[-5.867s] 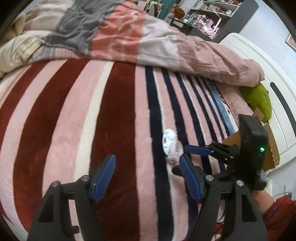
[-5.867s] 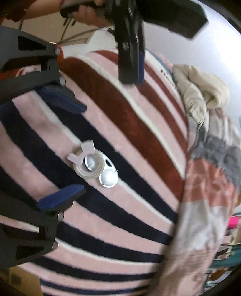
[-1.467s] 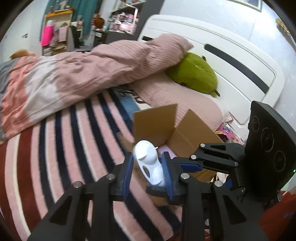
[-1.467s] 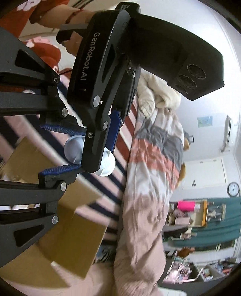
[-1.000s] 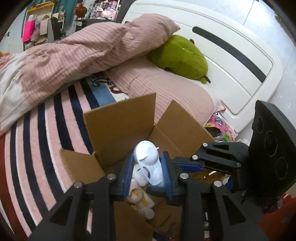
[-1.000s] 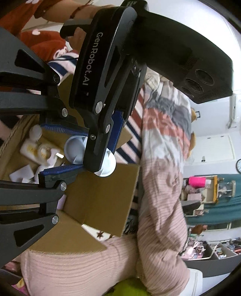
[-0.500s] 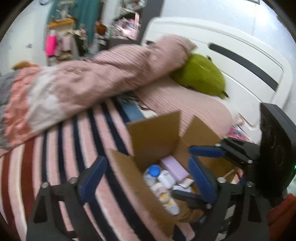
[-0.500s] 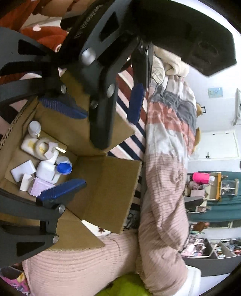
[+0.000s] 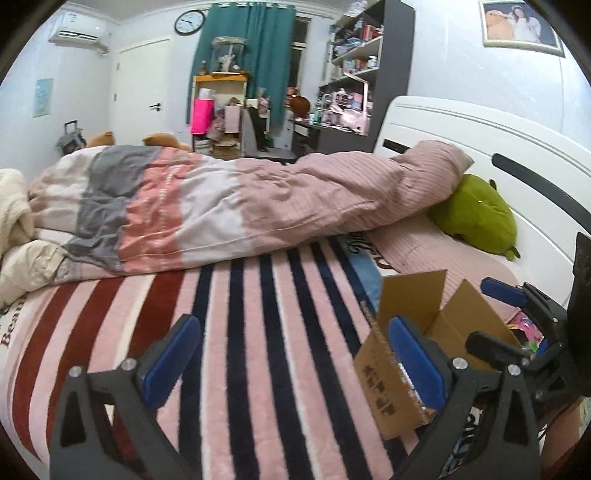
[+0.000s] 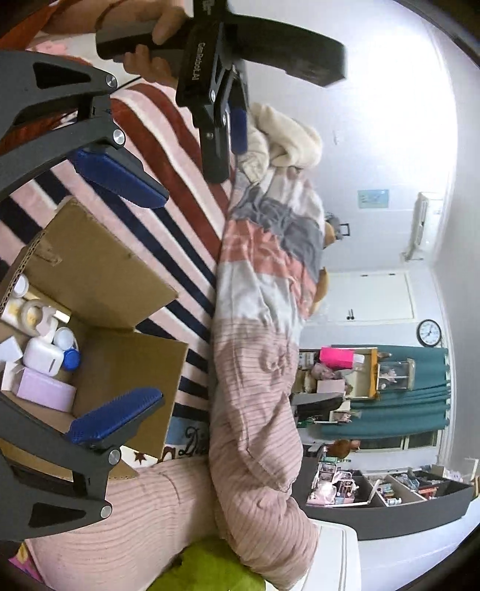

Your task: Organize rigid objects

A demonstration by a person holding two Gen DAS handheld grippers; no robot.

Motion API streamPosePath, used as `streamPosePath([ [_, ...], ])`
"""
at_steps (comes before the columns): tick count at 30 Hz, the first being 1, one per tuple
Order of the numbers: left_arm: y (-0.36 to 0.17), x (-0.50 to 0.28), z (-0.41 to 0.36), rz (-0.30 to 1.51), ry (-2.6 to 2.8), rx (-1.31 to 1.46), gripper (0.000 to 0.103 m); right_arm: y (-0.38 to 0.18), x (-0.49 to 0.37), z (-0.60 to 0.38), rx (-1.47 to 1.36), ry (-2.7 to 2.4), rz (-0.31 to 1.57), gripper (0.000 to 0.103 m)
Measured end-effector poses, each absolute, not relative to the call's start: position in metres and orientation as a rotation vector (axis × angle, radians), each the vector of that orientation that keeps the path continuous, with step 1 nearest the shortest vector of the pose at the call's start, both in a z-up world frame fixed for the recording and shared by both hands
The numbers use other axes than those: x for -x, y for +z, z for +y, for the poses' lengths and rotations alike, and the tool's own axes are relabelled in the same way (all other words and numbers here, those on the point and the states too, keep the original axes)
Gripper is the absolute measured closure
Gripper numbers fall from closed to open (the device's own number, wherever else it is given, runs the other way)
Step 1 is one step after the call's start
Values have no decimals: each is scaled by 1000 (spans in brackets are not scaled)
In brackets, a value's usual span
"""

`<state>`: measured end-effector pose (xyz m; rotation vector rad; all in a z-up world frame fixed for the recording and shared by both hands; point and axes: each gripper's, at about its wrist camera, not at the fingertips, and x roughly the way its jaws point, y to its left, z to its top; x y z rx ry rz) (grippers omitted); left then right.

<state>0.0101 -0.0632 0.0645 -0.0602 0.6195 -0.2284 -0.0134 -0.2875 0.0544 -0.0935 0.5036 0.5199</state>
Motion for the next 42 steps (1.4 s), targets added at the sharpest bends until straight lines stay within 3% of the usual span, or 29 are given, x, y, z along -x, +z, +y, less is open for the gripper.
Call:
streamPosePath([
  [42, 60, -1, -49, 608, -135, 59, 1, 46, 5, -288, 77, 539, 516, 5],
])
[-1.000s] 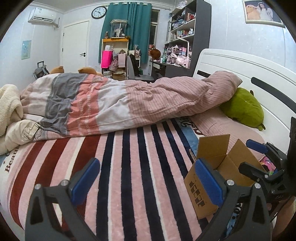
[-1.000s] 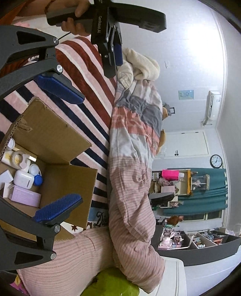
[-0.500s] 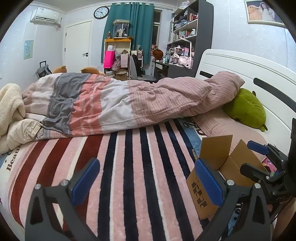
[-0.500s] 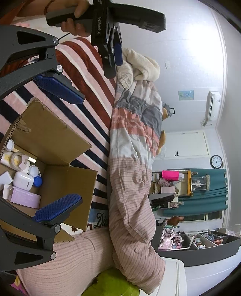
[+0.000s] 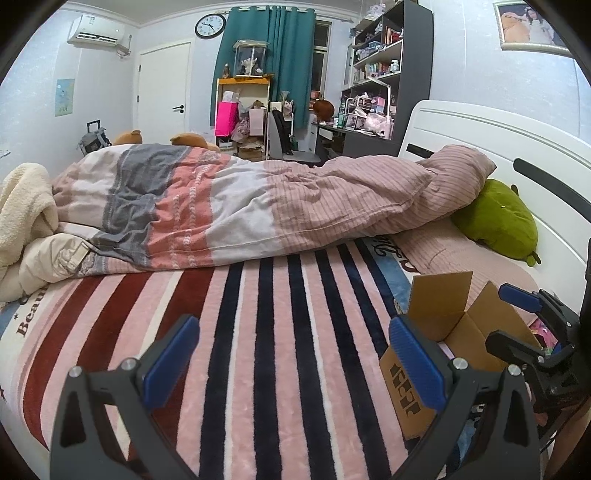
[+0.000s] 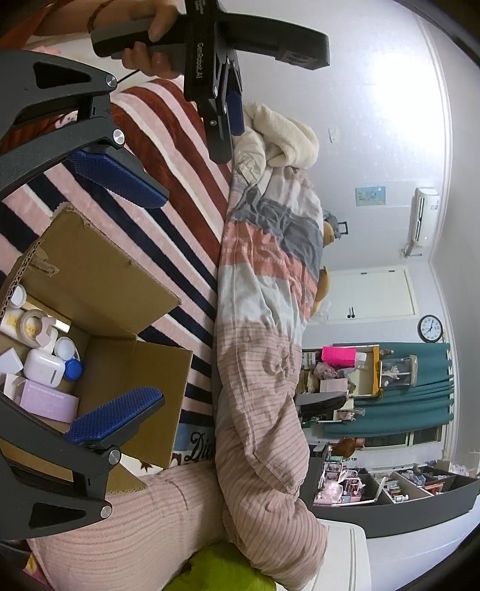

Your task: Organize rigid objects

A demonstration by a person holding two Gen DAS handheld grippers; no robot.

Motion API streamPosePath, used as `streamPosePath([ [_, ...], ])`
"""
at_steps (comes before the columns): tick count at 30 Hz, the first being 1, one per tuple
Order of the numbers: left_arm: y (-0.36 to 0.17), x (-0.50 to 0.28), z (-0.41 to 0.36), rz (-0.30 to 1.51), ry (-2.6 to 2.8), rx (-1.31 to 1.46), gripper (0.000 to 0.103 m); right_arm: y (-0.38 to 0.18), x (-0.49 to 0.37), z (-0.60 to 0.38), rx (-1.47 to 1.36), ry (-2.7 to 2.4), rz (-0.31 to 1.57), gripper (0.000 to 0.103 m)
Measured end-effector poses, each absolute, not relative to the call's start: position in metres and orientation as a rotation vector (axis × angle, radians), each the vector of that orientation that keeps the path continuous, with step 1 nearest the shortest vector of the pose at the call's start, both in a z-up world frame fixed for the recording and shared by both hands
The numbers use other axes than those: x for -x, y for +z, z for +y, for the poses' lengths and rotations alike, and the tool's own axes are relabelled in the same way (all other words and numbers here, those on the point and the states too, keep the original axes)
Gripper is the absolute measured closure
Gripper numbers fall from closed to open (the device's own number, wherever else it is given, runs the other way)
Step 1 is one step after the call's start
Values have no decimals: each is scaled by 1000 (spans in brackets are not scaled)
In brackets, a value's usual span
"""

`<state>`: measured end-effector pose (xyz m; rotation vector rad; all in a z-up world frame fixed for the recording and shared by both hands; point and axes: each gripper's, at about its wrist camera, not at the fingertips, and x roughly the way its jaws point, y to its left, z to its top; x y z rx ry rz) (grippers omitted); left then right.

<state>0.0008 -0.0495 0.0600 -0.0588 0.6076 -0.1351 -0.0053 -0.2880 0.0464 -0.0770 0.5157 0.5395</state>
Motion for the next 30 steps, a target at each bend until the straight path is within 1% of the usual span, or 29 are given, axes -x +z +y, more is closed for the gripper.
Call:
streamPosePath([
  [30, 61, -1, -49, 605, -131, 52, 1, 46, 6, -287, 75, 535, 516, 5],
])
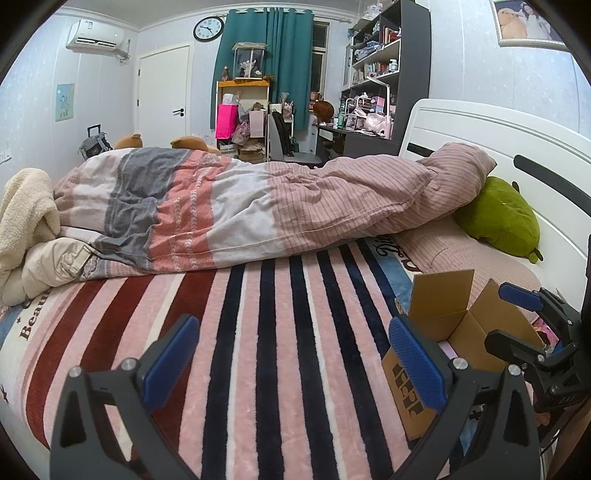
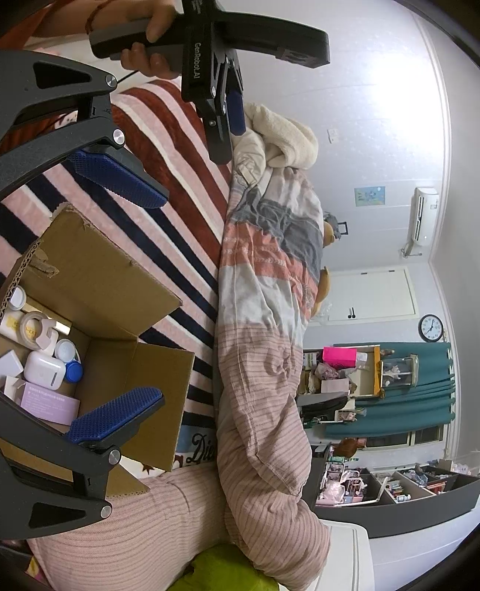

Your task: Organize rigid objects

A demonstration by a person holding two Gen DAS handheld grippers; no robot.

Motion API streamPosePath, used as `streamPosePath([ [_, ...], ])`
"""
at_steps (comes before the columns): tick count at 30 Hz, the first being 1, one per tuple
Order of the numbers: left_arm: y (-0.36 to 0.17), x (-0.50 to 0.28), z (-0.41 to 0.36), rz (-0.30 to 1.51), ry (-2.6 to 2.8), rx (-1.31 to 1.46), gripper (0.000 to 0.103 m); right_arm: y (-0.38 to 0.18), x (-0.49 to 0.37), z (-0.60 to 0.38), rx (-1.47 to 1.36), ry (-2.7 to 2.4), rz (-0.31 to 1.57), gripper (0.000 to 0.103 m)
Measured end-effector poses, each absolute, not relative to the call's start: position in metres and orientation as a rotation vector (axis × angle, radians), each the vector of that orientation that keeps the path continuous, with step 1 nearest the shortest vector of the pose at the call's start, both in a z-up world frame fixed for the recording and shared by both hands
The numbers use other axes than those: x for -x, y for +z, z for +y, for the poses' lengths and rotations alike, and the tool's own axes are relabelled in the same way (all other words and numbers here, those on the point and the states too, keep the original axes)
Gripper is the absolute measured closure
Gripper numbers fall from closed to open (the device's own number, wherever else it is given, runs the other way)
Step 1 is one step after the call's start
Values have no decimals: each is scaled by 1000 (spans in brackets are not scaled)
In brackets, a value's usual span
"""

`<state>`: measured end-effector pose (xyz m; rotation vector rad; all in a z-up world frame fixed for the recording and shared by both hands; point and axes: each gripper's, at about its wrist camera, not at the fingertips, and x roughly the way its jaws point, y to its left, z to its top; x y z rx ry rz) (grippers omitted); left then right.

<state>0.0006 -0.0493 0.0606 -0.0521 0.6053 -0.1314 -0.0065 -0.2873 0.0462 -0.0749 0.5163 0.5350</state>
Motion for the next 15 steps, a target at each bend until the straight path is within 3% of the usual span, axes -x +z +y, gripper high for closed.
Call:
streamPosePath([
  [15, 60, -1, -49, 605, -133, 50, 1, 46, 7, -287, 75, 534, 515, 5],
])
